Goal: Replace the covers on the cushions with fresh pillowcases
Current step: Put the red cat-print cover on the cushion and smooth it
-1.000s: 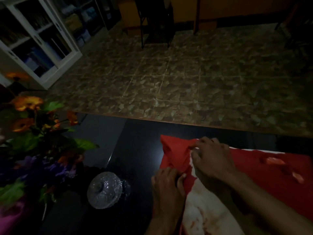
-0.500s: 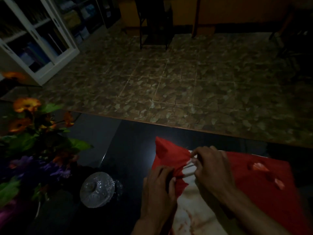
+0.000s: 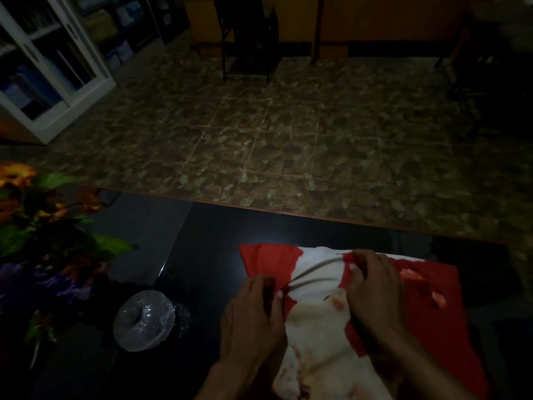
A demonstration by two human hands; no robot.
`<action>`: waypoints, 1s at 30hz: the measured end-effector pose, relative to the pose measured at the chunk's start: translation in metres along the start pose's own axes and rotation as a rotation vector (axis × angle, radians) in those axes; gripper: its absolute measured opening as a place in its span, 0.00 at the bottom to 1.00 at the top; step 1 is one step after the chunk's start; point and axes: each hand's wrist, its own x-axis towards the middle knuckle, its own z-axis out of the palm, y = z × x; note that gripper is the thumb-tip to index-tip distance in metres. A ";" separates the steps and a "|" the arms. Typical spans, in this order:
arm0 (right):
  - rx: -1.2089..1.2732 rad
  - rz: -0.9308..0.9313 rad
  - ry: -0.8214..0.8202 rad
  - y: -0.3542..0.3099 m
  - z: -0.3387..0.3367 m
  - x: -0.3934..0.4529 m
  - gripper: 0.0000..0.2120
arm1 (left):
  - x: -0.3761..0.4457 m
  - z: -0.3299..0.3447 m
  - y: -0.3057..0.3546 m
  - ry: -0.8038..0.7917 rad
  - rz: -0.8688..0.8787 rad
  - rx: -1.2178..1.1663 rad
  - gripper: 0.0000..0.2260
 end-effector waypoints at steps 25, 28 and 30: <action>0.166 0.144 0.254 0.059 -0.070 0.028 0.10 | 0.007 0.040 0.055 -0.187 0.083 0.071 0.31; 0.161 0.192 0.256 0.073 -0.064 0.018 0.08 | 0.008 0.041 0.055 -0.217 0.096 0.088 0.31; 0.257 0.218 0.268 0.078 -0.064 0.022 0.08 | 0.009 0.041 0.056 -0.219 0.081 0.089 0.31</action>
